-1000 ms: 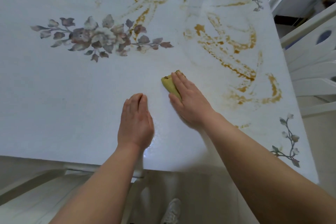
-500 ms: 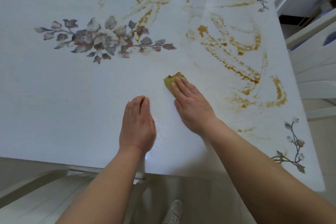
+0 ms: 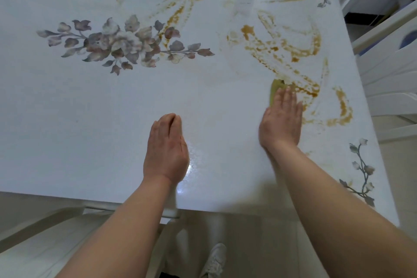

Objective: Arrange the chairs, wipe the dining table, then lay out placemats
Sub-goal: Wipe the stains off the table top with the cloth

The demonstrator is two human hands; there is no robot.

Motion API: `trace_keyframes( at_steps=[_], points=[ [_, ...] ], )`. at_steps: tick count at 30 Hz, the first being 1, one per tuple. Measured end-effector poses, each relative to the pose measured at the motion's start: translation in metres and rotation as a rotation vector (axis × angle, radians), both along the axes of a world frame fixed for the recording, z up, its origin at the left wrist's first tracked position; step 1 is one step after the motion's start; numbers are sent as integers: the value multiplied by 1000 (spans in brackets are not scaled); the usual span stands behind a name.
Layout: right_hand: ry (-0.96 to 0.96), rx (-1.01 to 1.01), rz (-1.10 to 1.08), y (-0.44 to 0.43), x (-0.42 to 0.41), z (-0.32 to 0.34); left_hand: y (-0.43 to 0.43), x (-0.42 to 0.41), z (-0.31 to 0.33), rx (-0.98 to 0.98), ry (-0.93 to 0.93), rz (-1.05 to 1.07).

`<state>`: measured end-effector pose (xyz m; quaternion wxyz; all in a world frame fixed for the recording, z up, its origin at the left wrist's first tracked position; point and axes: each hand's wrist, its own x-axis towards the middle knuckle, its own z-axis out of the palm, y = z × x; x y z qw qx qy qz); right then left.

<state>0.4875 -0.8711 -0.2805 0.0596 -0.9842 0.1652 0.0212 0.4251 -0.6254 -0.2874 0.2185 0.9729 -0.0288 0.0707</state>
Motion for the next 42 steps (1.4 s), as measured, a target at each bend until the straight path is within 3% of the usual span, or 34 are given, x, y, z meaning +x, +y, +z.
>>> trace_keyframes(
  at_steps=[8,11,16,19,25,28,31,37,42],
  points=[
    [-33,149,419,99,-73,2,1,1,-1,13,-10,-1],
    [-38,73,352,60,-74,2,3,1,-2,5,-10,-6],
    [12,-16,2,-26,-88,5,2,0,1,1,-5,-18],
    [14,2,-102,-20,-93,5,1,0,2,21,-5,-19],
    [2,58,177,80,-122,6,-1,0,6,124,20,-36],
    [14,107,286,89,-135,4,-9,-2,13,221,80,-27],
    [28,75,322,61,-141,2,-26,-9,19,244,83,-96],
    [60,-6,144,-45,-162,6,-84,-29,19,144,75,-217],
    [75,-56,18,-133,-161,6,-132,-35,11,56,82,-152]
  ],
)
